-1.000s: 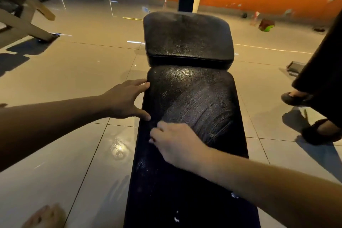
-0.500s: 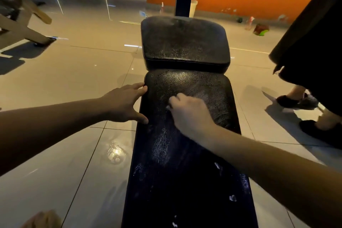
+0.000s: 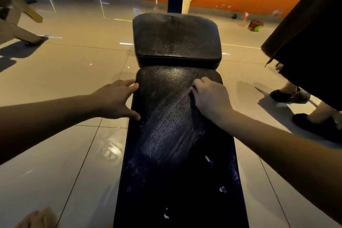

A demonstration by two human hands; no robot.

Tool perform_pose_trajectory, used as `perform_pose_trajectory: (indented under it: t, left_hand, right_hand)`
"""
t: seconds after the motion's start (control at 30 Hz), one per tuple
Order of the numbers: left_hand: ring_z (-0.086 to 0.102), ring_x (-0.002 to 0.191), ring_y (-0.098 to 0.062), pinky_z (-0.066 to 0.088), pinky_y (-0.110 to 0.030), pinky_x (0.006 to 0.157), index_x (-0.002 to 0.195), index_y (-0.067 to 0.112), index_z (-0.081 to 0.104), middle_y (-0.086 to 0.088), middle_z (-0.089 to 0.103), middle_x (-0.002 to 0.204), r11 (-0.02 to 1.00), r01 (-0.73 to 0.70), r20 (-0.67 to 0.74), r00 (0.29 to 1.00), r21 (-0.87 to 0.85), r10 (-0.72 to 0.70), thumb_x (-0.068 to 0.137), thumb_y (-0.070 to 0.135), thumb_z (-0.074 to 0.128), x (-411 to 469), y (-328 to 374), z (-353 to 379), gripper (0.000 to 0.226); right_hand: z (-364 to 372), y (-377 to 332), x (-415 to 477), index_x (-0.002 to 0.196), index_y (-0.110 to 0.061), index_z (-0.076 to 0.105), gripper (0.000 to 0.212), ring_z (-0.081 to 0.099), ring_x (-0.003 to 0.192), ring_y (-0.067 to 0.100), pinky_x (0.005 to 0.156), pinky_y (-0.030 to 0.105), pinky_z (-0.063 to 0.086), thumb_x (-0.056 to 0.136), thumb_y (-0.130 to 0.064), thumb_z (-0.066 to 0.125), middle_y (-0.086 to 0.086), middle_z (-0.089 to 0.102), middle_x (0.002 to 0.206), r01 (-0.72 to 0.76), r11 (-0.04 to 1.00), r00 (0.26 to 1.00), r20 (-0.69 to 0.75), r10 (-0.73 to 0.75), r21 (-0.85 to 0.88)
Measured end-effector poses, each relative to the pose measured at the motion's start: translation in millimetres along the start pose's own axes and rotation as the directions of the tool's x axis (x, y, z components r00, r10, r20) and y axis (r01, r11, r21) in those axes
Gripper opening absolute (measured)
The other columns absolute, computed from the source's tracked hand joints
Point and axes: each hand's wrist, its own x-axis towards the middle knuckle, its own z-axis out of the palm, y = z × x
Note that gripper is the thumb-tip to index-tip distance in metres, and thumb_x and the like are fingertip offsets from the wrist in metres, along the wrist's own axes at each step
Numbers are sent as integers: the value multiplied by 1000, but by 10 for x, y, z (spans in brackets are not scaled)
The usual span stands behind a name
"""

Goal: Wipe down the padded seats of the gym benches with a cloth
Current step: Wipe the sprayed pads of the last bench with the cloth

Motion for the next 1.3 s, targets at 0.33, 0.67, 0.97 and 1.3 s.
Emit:
perform_pose_trajectory:
  t: [0.33,0.67,0.97,1.3]
  left_hand:
    - [4,155,-26,24,-43,123,162,14,5,-7,-4,170,986,31,102,994,165,-48,59,87,68,-127,498,-78,140]
    - [8,155,-28,21,-42,124,162,13,8,-9,-2,170,976,48,80,995,212,-67,50,98,58,-223,569,5,149]
    - [5,155,-29,22,-43,124,162,11,3,-10,-6,170,973,105,86,988,207,-126,56,87,71,-257,726,-6,147]
    - [3,155,-29,22,-42,124,162,11,2,-9,-8,170,976,105,99,987,188,-125,57,85,72,-248,709,-4,146]
  right_hand:
    - [-38,-114,-400,90,-13,64,12,64,61,28,47,32,46,93,-23,69,7,61,81,402,911,915,-6,-403,86]
    - [-27,-137,-762,93,-15,63,19,63,66,27,50,34,47,101,-30,55,5,60,85,317,924,945,6,-326,212]
    - [-13,433,-271,94,-13,63,20,65,66,34,51,38,52,101,-30,57,9,62,86,290,956,957,-51,-287,49]
    - [-114,-295,-1010,95,-15,62,15,62,66,24,51,33,46,98,-29,61,6,60,86,452,840,863,92,-497,301]
